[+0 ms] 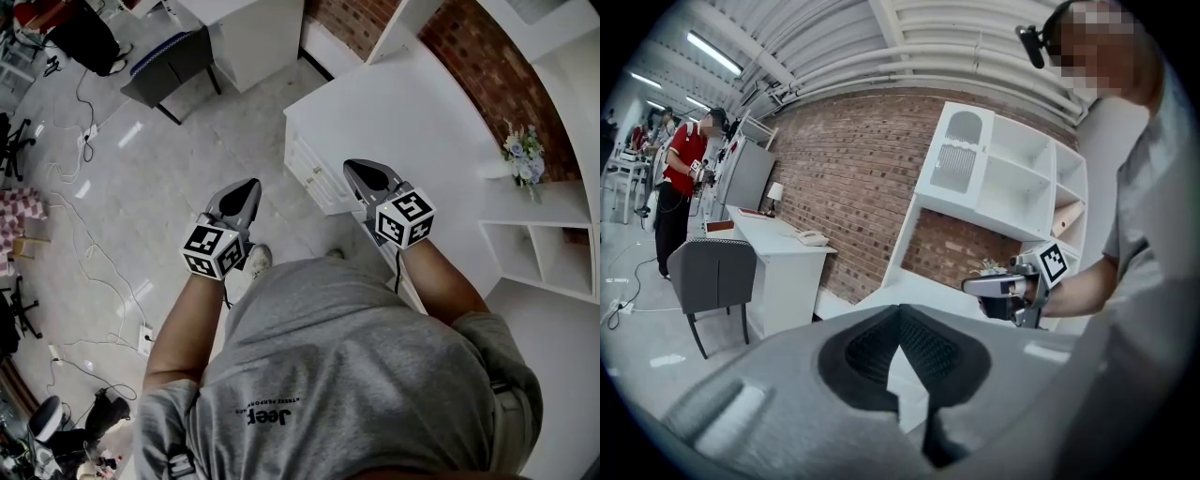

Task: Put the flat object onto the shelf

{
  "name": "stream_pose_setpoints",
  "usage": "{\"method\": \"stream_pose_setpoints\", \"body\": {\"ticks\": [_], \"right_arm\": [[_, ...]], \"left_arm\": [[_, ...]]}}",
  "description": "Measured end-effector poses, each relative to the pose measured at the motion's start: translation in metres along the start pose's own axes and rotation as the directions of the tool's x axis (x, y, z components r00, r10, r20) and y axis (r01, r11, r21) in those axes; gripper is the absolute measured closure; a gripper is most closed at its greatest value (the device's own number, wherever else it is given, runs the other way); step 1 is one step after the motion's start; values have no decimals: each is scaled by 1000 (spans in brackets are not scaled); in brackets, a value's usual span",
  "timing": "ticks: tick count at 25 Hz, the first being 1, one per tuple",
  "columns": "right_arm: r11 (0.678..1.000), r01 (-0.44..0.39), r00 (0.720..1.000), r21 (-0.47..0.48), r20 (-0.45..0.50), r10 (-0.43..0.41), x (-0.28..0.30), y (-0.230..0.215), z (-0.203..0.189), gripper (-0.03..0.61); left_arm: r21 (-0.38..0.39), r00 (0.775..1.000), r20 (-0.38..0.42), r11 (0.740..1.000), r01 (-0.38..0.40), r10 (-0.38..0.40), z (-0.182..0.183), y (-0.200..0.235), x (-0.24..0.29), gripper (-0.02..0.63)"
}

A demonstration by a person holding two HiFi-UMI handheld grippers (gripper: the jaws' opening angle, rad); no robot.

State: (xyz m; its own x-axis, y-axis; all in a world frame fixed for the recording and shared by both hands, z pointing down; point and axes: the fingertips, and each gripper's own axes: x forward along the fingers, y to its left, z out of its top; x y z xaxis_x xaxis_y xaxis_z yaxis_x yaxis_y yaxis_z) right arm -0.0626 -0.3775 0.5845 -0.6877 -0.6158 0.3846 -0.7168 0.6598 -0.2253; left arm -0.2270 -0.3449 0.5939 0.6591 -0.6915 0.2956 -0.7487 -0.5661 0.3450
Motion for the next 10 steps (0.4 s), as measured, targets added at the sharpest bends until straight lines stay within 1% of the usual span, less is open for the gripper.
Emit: {"method": "stream_pose_setpoints", "body": {"ticks": [10], "right_arm": [[1000, -9, 1000, -2, -2, 9, 0, 0, -3, 571]], "left_arm": [[-6, 1000, 0, 1000, 3, -3, -3, -3, 2, 614]]}}
